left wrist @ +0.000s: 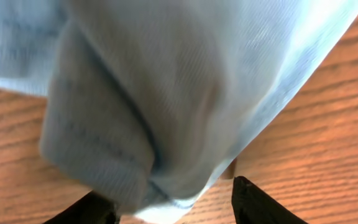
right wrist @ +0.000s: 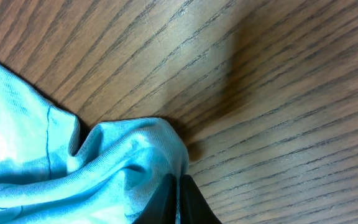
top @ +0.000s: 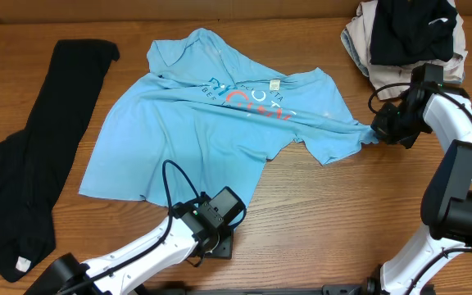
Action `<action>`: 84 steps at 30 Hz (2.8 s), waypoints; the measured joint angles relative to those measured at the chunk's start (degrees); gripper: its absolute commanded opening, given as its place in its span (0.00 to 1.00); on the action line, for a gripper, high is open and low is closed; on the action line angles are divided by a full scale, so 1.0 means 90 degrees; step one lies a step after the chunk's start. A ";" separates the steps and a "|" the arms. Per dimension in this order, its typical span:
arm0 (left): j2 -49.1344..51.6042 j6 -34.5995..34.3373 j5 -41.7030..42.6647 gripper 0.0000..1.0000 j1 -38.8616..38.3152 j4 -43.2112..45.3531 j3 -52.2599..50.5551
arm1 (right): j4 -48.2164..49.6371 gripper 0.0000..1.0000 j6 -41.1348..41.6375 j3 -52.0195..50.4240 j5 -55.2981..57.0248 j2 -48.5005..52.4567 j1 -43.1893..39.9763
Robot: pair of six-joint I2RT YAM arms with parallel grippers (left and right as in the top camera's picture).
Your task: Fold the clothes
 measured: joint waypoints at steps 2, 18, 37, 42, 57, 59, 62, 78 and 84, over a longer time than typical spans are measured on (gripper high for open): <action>0.0046 -0.0002 -0.0109 0.44 0.0000 0.0107 0.0032 | 0.0012 0.05 -0.0002 0.0000 -0.0002 0.0000 0.0000; 0.0284 0.0083 -0.0437 0.04 0.0270 -0.1171 0.0687 | 0.0080 0.04 -0.0007 0.0000 -0.0012 -0.0039 0.0000; 0.0211 0.2824 -0.1955 0.04 0.3446 -0.4891 1.0013 | -0.0379 0.04 -0.0165 0.0104 -0.0177 -0.4779 -0.0068; 0.0126 0.3123 -0.2688 0.04 0.3840 -0.5323 1.1655 | -0.0661 0.04 -0.0163 0.0719 -0.0192 -0.5860 -0.0471; -0.1443 0.3390 -0.4248 0.04 0.3849 -0.5634 1.2876 | -0.2290 0.04 -0.0170 0.4529 0.0359 -0.7237 -0.0750; -0.1506 0.3393 -0.4398 0.04 0.3849 -0.5731 1.2886 | -0.2361 0.04 -0.0172 0.4789 0.0430 -0.7240 -0.0753; -0.1494 0.3393 -0.4561 0.04 0.3849 -0.5775 1.2779 | -0.2312 0.04 -0.0170 0.4942 0.0488 -0.7240 -0.0753; 0.1178 0.3385 -0.5277 0.04 0.4206 -0.5481 1.2019 | -0.1608 0.04 -0.0542 0.4031 -0.0697 -0.5105 -0.0750; 0.2822 0.3383 -0.4809 0.04 0.4884 -0.5049 1.1963 | -0.1309 0.04 -0.0653 0.3961 -0.1088 -0.3325 -0.0486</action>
